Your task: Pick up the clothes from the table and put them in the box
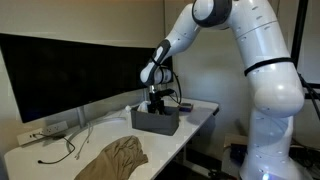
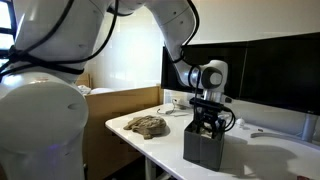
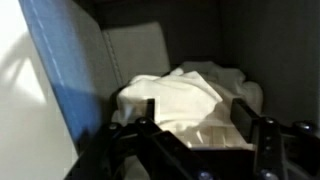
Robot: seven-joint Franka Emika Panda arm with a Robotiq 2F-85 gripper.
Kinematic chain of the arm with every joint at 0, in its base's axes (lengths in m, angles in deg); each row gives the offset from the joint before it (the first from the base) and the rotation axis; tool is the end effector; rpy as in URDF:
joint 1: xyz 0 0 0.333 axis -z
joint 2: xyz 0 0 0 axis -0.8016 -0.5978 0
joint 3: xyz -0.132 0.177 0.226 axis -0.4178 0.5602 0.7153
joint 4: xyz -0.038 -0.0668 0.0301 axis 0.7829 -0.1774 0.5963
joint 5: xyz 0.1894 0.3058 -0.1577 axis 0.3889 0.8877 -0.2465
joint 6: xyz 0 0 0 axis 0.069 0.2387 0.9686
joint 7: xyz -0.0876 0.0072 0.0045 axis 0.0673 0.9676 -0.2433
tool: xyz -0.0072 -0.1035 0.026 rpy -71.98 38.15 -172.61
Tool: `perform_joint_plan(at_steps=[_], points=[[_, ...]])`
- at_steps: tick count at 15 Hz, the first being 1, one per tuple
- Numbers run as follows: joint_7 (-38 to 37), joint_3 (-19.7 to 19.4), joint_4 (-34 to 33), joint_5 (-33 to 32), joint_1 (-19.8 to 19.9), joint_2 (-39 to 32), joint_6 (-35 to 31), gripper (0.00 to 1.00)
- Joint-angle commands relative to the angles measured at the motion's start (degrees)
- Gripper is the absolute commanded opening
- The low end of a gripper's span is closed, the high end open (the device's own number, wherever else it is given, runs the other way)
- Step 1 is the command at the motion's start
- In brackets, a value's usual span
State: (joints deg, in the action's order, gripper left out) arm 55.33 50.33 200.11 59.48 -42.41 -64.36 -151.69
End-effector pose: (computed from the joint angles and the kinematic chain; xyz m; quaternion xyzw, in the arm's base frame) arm 0.5436 -0.1854 0.2500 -0.9946 0.0871 0.0507 0.0241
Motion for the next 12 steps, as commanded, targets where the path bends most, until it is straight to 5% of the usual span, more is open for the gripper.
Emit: perform_joint_plan(at_steps=[1,6,12], points=[[-0.6,1.7,8.4,-0.8,-1.3,10.6,-8.0,1.0],[-1.4,4.3,18.4,-2.6,-5.6,23.7,-20.5,1.0],[1.4,8.1,26.6,0.6,-12.6,30.0,-22.7,1.0]])
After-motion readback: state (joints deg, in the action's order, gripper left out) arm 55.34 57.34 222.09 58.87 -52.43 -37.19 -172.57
